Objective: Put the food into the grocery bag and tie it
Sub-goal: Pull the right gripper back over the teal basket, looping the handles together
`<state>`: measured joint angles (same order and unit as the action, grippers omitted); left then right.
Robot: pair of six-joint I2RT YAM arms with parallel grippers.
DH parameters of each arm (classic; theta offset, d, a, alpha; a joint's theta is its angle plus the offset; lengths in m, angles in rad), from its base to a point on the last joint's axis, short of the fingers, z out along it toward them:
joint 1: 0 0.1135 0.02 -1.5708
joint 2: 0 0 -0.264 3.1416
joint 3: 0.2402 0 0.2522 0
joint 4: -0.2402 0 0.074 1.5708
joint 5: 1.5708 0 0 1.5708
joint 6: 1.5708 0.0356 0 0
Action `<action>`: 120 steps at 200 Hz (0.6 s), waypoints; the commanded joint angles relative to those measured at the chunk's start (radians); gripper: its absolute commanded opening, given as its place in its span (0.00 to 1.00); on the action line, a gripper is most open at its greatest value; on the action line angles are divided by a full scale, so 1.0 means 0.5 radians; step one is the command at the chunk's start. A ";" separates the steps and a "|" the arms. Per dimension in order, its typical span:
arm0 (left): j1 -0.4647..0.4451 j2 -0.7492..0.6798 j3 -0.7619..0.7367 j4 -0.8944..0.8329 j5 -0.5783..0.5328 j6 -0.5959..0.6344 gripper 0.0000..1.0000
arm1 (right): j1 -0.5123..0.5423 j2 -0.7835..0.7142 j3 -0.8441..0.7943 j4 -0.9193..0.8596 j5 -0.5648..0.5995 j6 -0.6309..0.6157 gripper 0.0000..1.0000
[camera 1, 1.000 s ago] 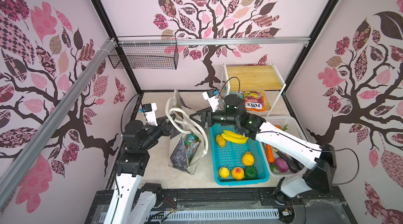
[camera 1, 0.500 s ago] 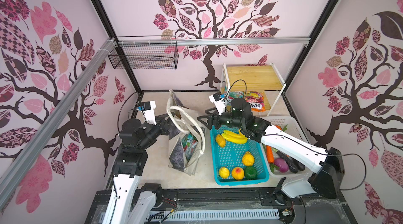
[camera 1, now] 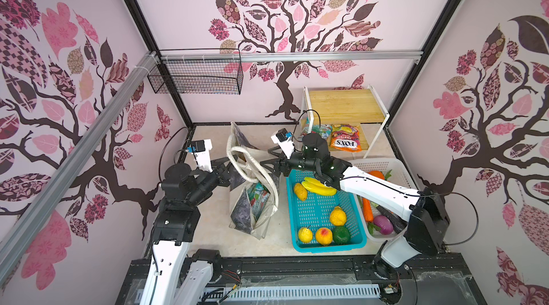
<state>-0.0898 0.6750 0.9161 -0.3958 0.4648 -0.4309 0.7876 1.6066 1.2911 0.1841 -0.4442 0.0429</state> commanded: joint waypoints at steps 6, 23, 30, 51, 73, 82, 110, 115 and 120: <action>0.002 -0.055 0.137 0.031 0.043 0.070 0.00 | -0.112 0.103 0.142 0.154 -0.240 0.040 0.72; 0.002 -0.057 0.133 0.035 0.037 0.068 0.00 | -0.159 0.138 0.157 0.225 -0.359 0.120 0.72; 0.004 -0.054 0.136 0.042 0.031 0.058 0.00 | -0.155 0.156 0.166 0.221 -0.389 0.073 0.71; 0.002 -0.028 0.138 0.110 0.103 0.008 0.00 | -0.129 0.217 0.214 0.146 -0.498 -0.083 0.69; 0.004 -0.032 0.120 0.187 0.156 -0.039 0.00 | -0.115 0.272 0.221 0.208 -0.602 -0.121 0.69; 0.003 -0.034 0.116 0.193 0.158 -0.040 0.00 | -0.113 0.305 0.257 0.186 -0.650 -0.136 0.69; 0.002 -0.028 0.081 0.243 0.197 -0.039 0.00 | -0.080 0.394 0.344 0.147 -0.744 -0.173 0.68; 0.003 -0.024 0.081 0.225 0.169 -0.037 0.00 | -0.073 0.392 0.329 0.185 -0.775 -0.154 0.68; 0.005 -0.019 0.088 0.196 0.126 -0.034 0.00 | -0.073 0.384 0.303 0.245 -0.809 -0.129 0.67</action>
<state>-0.0898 0.6739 0.9283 -0.3717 0.5224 -0.4412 0.7399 1.7752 1.4189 0.2577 -0.7471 -0.0082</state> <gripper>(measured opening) 0.063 0.679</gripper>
